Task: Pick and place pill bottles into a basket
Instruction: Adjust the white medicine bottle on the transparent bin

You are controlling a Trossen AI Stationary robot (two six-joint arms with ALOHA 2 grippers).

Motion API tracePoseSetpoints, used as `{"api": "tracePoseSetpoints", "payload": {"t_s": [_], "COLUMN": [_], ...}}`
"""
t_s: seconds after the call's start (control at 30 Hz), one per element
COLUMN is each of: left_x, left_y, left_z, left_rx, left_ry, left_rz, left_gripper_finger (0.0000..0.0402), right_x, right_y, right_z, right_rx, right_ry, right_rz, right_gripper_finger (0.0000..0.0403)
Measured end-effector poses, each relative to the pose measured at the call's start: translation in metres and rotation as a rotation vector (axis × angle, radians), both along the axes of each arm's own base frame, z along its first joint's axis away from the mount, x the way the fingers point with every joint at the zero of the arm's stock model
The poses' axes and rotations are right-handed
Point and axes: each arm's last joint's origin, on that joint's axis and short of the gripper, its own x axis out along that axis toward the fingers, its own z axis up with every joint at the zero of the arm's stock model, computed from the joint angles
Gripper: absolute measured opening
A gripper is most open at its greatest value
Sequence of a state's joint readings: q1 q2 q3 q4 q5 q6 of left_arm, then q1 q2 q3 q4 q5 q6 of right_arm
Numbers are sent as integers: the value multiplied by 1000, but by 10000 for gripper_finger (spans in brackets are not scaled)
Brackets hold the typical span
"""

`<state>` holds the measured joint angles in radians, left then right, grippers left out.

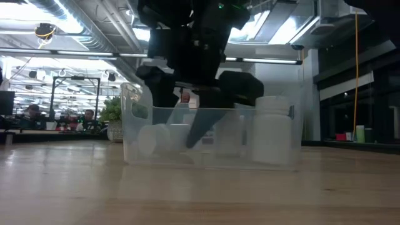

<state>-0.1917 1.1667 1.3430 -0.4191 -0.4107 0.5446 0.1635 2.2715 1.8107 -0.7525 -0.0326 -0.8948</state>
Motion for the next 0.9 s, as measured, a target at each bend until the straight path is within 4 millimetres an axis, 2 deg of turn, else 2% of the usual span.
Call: {"api": "tracePoseSetpoints", "payload": {"t_s": [0.37, 0.5, 0.73, 0.9], "left_x": [0, 0, 0, 0], "left_y": [0, 0, 0, 0], "left_z": [0, 0, 0, 0], "left_rx": [1, 3, 4, 4], "left_ry": [-1, -2, -3, -3], "left_rz": [0, 12, 14, 14], "left_gripper_finger": [221, 221, 221, 221], "right_x": [1, 1, 1, 1], "right_y": [0, 0, -1, -1], "right_z": [-4, -5, -5, -5], "right_rx": [-5, -6, -6, -13], "right_ry": [2, 7, 11, 10], "right_rz": [-3, -2, -4, -8], "right_gripper_finger": [284, 251, 169, 162]}}
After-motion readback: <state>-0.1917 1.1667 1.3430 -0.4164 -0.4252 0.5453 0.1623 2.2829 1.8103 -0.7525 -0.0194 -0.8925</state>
